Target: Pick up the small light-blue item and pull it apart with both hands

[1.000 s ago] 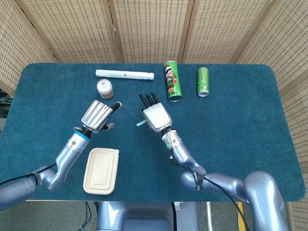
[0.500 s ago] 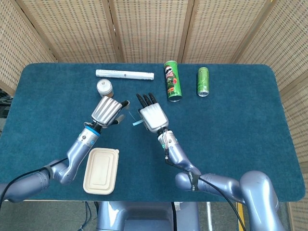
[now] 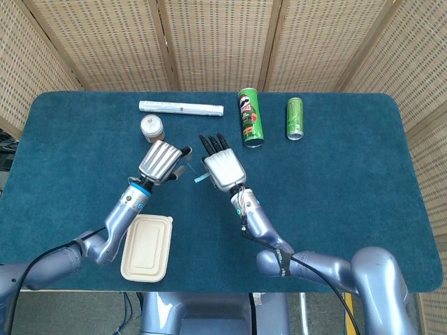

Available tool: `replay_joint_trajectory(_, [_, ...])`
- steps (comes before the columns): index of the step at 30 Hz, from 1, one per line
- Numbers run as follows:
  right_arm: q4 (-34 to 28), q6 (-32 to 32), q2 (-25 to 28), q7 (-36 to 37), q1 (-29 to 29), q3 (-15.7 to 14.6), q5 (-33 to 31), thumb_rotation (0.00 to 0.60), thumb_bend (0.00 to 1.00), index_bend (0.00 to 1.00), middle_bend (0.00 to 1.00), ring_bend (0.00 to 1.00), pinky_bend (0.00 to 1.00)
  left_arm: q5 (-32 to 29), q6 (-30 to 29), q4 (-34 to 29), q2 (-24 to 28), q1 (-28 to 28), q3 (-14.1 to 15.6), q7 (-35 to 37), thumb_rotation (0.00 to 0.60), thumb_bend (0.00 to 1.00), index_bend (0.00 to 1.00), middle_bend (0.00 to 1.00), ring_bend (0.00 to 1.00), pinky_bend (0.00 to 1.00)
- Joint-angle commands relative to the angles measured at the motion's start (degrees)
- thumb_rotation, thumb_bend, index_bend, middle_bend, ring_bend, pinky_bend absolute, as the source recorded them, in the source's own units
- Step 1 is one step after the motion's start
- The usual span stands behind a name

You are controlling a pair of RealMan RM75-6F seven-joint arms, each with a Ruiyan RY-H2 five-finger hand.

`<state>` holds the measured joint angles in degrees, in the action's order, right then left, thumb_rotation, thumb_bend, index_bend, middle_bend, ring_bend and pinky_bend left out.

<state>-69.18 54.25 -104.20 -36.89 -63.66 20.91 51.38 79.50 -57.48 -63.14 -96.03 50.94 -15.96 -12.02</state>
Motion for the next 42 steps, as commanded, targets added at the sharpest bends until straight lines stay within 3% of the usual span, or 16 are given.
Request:
replay_joint_trajectory(1, [-0.6, 0.24, 0.29, 0.01, 0.02, -0.01, -0.08, 0.6, 0.56, 0.64, 0.02, 0.0, 0.0, -0.06, -0.58, 0.96, -0.74, 0.3, 0.11, 0.87, 0.6, 0.32, 0.52, 0.92, 0.86, 0.85])
replay_joint_trajectory(17, [-2.37, 1.12, 1.32, -0.07, 0.22, -0.55, -0.34, 0.6, 0.57, 0.64, 0.02, 0.0, 0.0, -1.71, -0.18, 0.95, -2.19, 1.16, 0.43, 2.87, 0.6, 0.33, 0.55, 0.92, 0.86, 0.85])
replay_joint_trajectory(22, [-2.81, 1.33, 1.71, -0.19, 0.25, -0.69, -0.45, 0.6, 0.57, 0.64, 0.02, 0.0, 0.0, -2.2, -0.14, 0.73, -2.43, 1.4, 0.46, 2.99, 0.6, 0.37, 0.59, 0.92, 0.86, 0.85])
replay_joint_trajectory(27, [-3.23, 1.5, 2.16, -0.45, 0.25, -0.89, -0.48, 0.6, 0.57, 0.64, 0.02, 0.0, 0.0, -1.91, -0.93, 1.31, -2.82, 1.58, 0.63, 3.12, 0.6, 0.48, 0.62, 0.92, 0.86, 0.85])
replay_joint_trajectory(42, [-3.23, 1.31, 3.86, -0.21, 1.01, -1.91, -0.79, 0.6, 0.62, 0.64, 0.02, 0.0, 0.0, -2.04, -1.45, 4.62, -2.07, -0.44, 2.88, 6.36, 0.6, 0.49, 0.73, 0.93, 0.86, 0.85])
